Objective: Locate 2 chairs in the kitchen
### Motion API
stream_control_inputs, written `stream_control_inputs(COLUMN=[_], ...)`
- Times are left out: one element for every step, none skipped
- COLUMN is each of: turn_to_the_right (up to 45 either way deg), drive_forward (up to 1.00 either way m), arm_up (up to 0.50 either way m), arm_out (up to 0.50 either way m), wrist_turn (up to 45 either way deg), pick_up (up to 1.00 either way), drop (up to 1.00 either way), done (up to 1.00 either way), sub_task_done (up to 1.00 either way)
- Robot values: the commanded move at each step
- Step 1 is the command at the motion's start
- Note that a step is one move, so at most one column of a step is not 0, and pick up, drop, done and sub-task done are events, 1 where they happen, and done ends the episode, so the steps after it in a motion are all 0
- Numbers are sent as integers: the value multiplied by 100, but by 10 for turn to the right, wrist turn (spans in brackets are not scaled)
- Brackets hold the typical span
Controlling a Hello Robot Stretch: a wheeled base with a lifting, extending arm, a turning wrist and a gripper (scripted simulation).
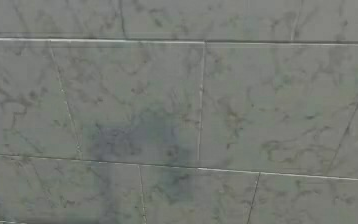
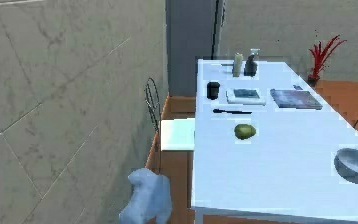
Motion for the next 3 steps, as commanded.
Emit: stream_control_inputs(turn_to_the_right=[450,450,300], drive_forward=[0,0,0], arm_up=[0,0,0], arm_out=[0,0,0], wrist_turn=[0,0,0], pick_up=[0,0,0], drop=[0,0,0], done=[0,0,0], sub_task_done=[0,0,0])
